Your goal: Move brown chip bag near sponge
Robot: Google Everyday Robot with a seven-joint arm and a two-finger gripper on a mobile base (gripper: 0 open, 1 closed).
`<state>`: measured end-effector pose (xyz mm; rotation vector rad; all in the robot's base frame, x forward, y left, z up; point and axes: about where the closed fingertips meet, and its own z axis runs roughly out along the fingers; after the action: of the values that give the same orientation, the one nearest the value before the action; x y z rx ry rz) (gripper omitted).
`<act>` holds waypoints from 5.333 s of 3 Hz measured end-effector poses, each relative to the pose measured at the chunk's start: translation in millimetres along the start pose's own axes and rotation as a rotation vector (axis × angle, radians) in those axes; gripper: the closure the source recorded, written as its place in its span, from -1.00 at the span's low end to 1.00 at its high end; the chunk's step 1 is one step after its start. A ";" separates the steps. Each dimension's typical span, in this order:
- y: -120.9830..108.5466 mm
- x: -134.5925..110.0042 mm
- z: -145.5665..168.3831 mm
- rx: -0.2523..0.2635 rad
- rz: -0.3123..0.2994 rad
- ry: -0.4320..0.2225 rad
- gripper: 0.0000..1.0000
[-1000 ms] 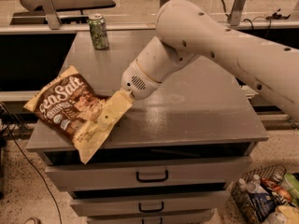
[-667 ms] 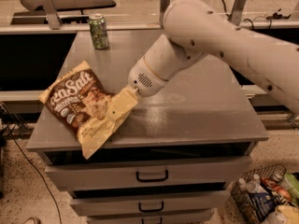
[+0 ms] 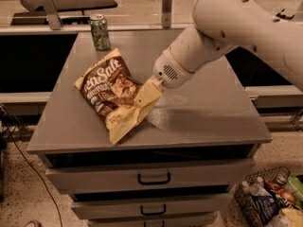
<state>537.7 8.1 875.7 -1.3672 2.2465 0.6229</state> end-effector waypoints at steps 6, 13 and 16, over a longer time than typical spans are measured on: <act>-187.0 97.4 -171.0 0.500 0.106 -0.004 1.00; -238.2 135.3 -213.4 0.788 0.428 -0.286 1.00; -225.0 129.3 -167.0 0.654 0.505 -0.372 0.67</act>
Offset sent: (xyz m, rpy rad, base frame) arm 0.0631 -0.2318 0.0543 -0.2057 -0.2918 -0.2512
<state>664.1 -272.2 901.8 -0.3392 2.1879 0.2183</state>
